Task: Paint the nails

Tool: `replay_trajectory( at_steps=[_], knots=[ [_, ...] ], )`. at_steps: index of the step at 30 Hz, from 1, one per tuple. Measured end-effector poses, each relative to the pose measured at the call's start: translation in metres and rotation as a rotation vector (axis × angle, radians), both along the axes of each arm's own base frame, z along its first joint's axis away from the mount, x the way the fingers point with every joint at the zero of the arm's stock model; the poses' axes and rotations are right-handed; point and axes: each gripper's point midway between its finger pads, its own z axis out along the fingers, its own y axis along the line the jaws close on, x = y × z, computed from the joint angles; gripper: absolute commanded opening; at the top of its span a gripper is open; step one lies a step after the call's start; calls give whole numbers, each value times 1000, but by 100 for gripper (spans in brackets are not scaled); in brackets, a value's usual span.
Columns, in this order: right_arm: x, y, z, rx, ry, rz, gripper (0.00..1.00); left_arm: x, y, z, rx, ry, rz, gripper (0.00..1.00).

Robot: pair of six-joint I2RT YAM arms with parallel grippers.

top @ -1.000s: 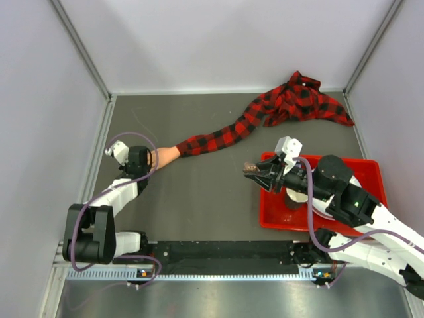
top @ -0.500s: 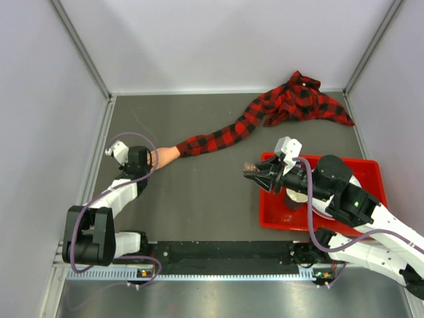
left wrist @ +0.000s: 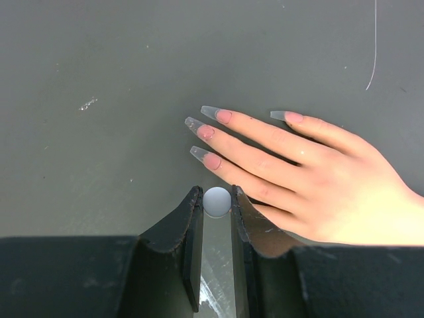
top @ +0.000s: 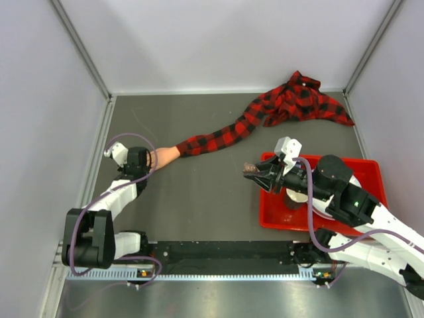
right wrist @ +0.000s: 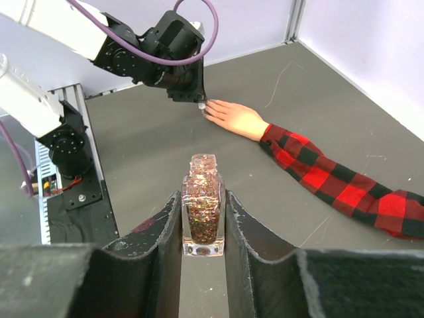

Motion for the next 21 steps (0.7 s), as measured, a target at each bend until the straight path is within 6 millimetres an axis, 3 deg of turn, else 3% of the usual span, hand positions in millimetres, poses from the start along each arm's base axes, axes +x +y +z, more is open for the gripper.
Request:
replay_trajectory(
  at_steps=[21],
  knots=[
    [0,0,0,0,0,3,0,0,5,-2,18,13,21,0]
  ],
)
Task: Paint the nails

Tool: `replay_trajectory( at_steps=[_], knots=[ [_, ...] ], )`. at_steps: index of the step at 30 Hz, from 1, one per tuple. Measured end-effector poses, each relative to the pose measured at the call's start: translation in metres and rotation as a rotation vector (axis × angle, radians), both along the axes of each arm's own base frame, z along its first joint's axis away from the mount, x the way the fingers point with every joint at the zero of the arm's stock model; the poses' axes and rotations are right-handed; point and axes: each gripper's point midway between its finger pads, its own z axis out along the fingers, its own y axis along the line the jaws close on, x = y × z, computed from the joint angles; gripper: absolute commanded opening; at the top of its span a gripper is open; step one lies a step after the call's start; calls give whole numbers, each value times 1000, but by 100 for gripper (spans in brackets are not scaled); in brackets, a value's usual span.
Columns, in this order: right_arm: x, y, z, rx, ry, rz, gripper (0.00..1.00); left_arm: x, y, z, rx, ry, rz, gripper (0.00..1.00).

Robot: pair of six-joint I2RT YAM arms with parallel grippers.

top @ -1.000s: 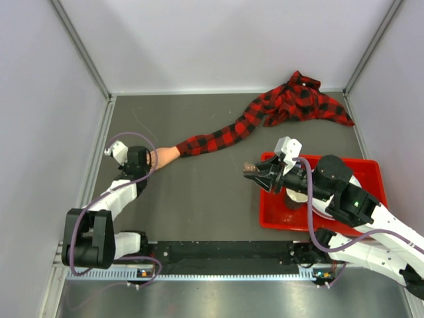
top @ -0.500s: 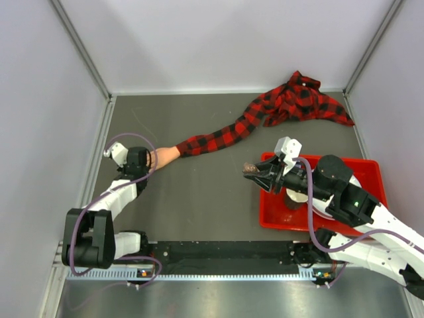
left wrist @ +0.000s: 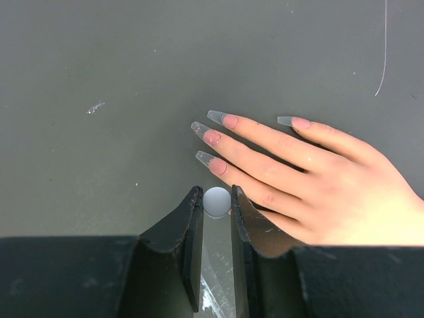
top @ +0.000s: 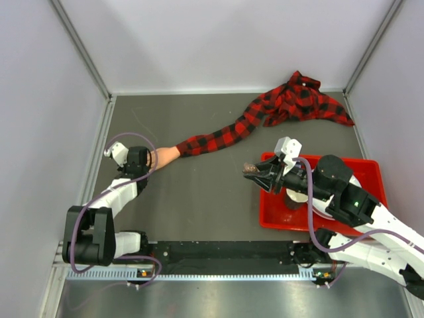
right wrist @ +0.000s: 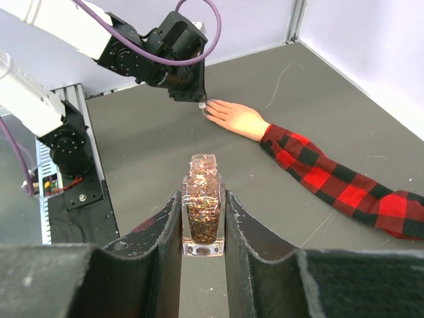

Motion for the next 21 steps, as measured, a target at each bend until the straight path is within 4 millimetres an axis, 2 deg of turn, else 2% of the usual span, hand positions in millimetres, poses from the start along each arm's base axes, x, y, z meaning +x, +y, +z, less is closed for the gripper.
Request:
replay_trajectory(
  at_steps=[21],
  knots=[
    [0,0,0,0,0,0,0,5,-10,-1,-39,-5,-41,0]
  ],
)
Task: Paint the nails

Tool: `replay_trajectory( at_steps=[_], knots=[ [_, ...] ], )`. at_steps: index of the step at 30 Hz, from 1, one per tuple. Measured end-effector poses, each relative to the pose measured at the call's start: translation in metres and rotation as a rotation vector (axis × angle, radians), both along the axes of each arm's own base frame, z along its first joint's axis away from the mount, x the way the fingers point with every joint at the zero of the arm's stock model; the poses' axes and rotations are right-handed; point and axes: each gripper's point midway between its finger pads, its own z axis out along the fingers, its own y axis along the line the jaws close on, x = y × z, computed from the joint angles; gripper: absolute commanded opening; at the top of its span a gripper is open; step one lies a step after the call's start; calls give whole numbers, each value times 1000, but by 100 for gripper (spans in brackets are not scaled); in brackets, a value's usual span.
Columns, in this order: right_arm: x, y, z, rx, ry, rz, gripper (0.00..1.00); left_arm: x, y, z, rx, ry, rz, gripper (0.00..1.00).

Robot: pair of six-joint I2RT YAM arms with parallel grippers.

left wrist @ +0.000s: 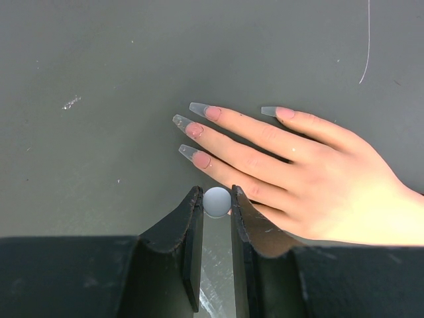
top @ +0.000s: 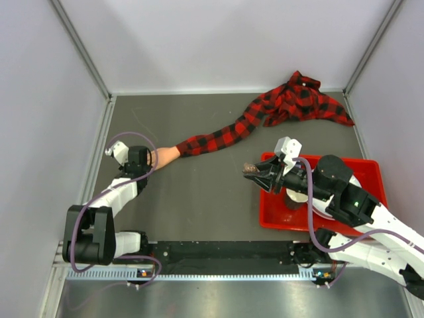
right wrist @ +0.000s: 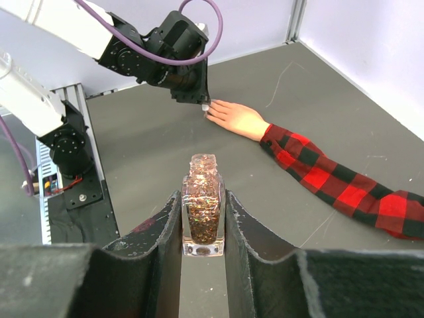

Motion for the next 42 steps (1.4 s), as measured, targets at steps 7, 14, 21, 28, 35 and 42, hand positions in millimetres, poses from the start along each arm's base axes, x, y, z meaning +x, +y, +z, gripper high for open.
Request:
replay_trajectory(
  at_steps=[7,14,21,28,35,42],
  knots=[
    [0,0,0,0,0,0,0,0,-1,0,-2,-1,-3,0],
    [0,0,0,0,0,1,0,2,-1,3,-4,-8,-4,0],
    [0,1,-2,-5,4,3,0,4,-2,3,-8,-14,-8,0],
    [0,1,-2,-5,4,3,0,4,-2,3,-8,-15,-9,0],
    [0,1,-2,-5,4,3,0,5,-4,4,-14,-20,-14,0],
    [0,1,-2,-5,4,3,0,5,-3,5,-12,-21,-12,0]
  ],
)
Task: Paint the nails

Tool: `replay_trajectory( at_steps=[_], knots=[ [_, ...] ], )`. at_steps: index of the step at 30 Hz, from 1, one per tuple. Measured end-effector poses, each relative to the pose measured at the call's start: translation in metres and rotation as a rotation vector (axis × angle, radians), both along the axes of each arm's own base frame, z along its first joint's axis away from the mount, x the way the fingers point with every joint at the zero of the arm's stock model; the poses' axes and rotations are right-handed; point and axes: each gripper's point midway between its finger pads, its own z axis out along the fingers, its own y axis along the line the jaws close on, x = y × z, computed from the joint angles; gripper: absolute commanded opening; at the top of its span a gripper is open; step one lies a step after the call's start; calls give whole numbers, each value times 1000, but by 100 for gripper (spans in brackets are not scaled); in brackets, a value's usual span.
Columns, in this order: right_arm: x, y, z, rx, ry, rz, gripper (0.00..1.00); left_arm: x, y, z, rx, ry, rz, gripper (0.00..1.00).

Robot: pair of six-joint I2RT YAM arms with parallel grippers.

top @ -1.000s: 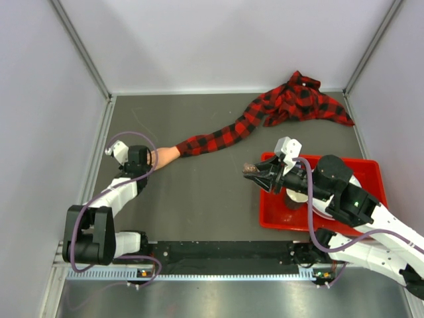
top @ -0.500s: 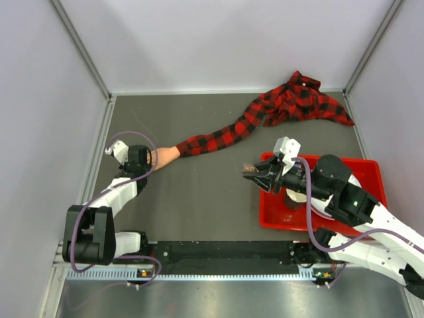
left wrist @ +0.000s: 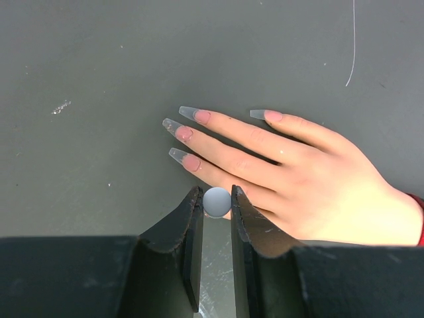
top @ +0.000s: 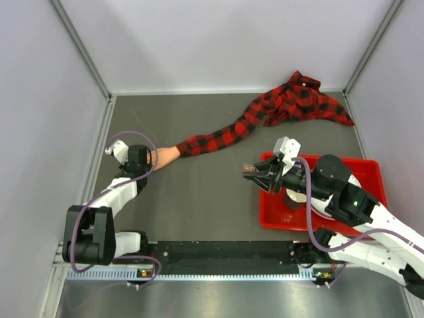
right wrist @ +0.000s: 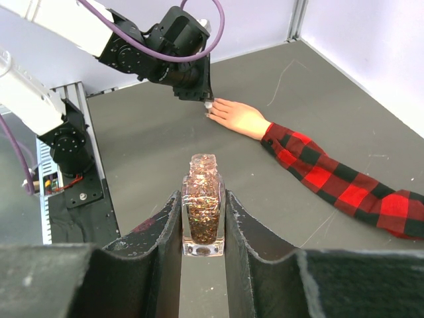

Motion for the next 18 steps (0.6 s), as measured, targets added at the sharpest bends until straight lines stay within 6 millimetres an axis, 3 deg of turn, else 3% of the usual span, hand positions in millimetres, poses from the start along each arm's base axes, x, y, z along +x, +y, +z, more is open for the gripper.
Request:
replay_trajectory(
  at_steps=[18],
  knots=[
    [0,0,0,0,0,0,0,-2,9,5,34,-12,39,0]
  ],
)
